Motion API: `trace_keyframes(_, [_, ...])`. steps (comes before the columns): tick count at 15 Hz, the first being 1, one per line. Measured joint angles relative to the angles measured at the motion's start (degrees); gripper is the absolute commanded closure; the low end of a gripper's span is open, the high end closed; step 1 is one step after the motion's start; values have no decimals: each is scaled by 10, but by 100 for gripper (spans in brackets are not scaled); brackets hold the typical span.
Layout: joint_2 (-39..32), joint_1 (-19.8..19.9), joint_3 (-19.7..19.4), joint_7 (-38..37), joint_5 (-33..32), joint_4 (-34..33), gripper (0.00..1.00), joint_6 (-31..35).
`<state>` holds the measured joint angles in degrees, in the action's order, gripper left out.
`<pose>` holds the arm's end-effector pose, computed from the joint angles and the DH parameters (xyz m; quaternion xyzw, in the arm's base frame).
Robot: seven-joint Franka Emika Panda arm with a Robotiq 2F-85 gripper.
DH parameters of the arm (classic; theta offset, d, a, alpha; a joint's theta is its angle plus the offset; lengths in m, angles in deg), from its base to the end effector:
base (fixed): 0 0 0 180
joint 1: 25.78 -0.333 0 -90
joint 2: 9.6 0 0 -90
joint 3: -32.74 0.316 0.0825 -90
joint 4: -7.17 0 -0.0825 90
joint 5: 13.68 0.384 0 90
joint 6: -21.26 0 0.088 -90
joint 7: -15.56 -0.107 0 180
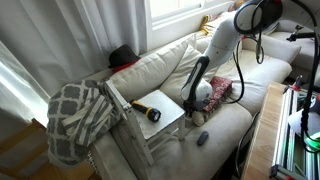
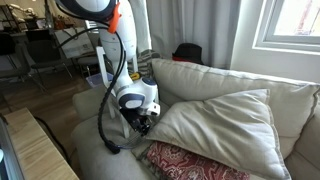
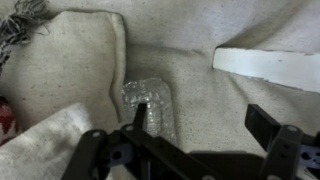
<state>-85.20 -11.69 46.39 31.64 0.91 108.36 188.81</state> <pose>0.5111 0.0038 -0.1539 -0.9848 0.0694 0.0576 0.1487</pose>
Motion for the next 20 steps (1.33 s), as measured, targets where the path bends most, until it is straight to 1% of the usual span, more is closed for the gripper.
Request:
trace_keyframes(5, [-50, 0, -2, -1, -53, -21, 0, 85])
trace_keyframes(8, [-67, -11, -9, -18, -74, -32, 0, 128])
trace_keyframes(10, [-74, -33, -24, -41, -75, -40, 0, 152])
trace_keyframes(16, [-90, -125, -87, -140, -75, -70, 0, 201])
trace_keyframes(20, [-94, -157, -115, -185, -75, -80, 0, 204])
